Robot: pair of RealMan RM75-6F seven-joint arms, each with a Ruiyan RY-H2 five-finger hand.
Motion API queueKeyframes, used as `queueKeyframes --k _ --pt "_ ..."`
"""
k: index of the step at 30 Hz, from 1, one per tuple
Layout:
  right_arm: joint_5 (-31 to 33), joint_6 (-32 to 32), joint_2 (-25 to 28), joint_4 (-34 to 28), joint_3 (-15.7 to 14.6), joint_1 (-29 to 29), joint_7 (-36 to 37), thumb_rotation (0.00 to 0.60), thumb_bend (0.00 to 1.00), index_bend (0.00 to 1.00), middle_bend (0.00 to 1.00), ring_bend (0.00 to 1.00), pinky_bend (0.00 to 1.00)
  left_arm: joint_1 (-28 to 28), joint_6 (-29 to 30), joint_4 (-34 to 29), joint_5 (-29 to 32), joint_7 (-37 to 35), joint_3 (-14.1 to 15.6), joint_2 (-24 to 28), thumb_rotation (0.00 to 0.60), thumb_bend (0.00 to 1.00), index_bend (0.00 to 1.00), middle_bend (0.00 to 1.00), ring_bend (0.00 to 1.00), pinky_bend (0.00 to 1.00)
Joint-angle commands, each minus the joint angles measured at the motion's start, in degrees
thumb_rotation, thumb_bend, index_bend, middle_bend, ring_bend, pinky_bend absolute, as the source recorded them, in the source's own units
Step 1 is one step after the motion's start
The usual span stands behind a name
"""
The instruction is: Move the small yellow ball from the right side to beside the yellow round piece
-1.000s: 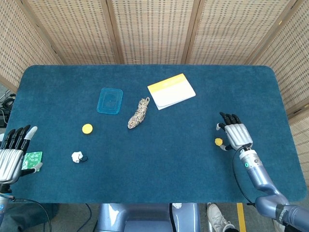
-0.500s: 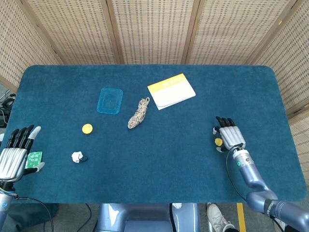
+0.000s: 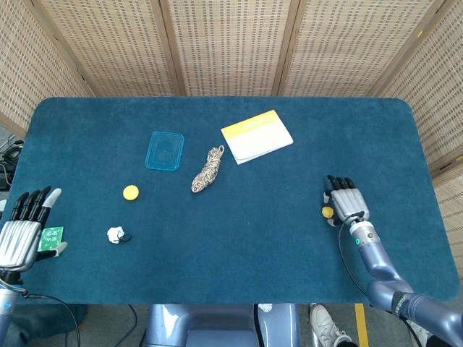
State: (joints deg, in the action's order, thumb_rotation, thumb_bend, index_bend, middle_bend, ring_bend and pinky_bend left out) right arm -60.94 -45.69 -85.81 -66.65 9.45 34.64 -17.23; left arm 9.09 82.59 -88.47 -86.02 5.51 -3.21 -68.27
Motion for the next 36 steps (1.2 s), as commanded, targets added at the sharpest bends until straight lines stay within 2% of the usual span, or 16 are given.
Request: queueKeyframes --k 1,13,20,24,29,36 --pt "0.26 0.23 -0.02 -0.14 0.07 0.17 0.34 0.6 0.19 0.42 0.0 0.0 0.0 0.04 -0.05 0.06 0.01 0.02 0.02 -0.04 0.6 0.0 0.0 0.0 0.0 0.0" --pt "2.4 1.38 -0.33 0.81 -0.24 1.0 -0.5 0.6 0.28 0.56 0.0 0.0 0.0 0.33 -0.65 0.27 0.6 -0.59 -0.08 0.11 0.6 0.0 0.0 0.0 0.0 0.0" --pt "0.03 -0.25 3.41 -6.37 0.78 1.6 1.18 0.6 0.28 0.57 0.0 0.0 0.0 0.58 -1.12 0.24 0.66 -0.67 0.04 0.17 0.6 0.0 0.0 0.0 0.0 0.0" --pt "-4.13 0.62 7.45 -14.69 2.4 4.97 0.71 0.6 0.28 0.57 0.0 0.0 0.0 0.86 -1.77 0.39 1.02 -0.96 0.0 0.17 0.6 0.0 0.0 0.0 0.0 0.0" --pt "-2.96 1.84 8.67 -20.66 4.46 10.22 -5.89 0.6 0.29 0.57 0.0 0.0 0.0 1.24 -2.47 0.49 1.45 -1.94 -0.21 0.46 0.6 0.0 0.0 0.0 0.0 0.0" --pt "8.13 0.94 3.75 -24.26 6.06 19.95 -20.86 0.6 0.29 0.57 0.0 0.0 0.0 2.01 -3.94 0.86 1.42 -3.0 0.03 0.6 0.6 0.0 0.0 0.0 0.0 0.0"
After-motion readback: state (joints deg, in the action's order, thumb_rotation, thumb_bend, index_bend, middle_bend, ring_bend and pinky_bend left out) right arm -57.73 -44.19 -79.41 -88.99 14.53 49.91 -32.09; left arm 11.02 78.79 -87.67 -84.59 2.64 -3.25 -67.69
